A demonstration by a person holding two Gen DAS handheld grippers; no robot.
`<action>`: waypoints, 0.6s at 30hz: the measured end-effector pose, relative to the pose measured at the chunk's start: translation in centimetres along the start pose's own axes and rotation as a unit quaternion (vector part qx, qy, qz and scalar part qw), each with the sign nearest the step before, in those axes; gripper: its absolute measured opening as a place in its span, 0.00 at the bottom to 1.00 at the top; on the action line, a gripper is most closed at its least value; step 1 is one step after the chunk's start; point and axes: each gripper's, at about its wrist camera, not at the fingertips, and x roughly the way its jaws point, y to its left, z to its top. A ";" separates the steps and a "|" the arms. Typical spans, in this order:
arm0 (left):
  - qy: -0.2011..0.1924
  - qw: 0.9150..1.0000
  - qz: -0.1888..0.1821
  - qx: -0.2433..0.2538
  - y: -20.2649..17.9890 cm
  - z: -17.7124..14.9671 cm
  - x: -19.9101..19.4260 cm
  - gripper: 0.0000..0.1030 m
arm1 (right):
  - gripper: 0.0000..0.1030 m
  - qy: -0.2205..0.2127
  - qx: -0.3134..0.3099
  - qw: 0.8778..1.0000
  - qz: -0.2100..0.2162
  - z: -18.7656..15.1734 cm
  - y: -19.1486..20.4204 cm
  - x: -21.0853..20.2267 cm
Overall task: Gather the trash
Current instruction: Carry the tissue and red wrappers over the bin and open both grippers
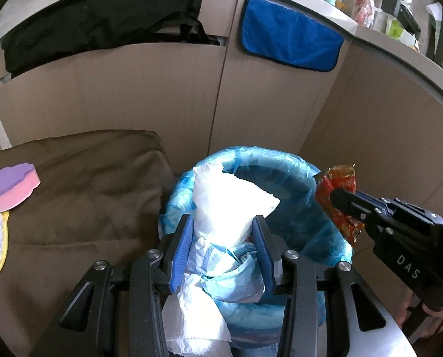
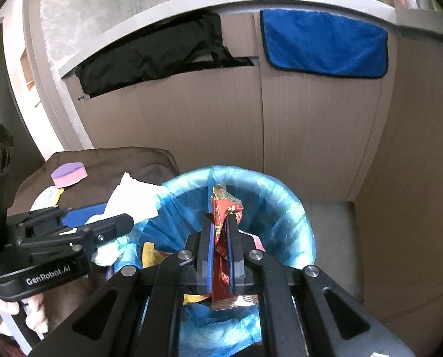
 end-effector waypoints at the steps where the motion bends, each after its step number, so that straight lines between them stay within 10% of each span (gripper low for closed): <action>1: 0.002 1.000 -0.002 0.002 0.0 0.1 0.3 0.40 | 0.06 0.002 0.002 1.000 -0.002 -0.1 -0.1 0.1; 6: 0.003 1.000 0.002 0.005 -0.2 0.5 1.1 0.63 | 0.13 0.007 0.010 1.000 -0.004 -0.4 -0.5 0.6; 11: -0.001 1.000 -0.003 0.010 -0.4 0.6 1.0 0.64 | 0.35 0.011 0.016 1.000 0.009 -0.6 -0.6 0.6; 18: -0.009 0.999 0.009 0.030 -0.9 0.2 -0.3 0.65 | 0.35 0.016 0.007 1.000 0.007 -0.8 -0.2 0.4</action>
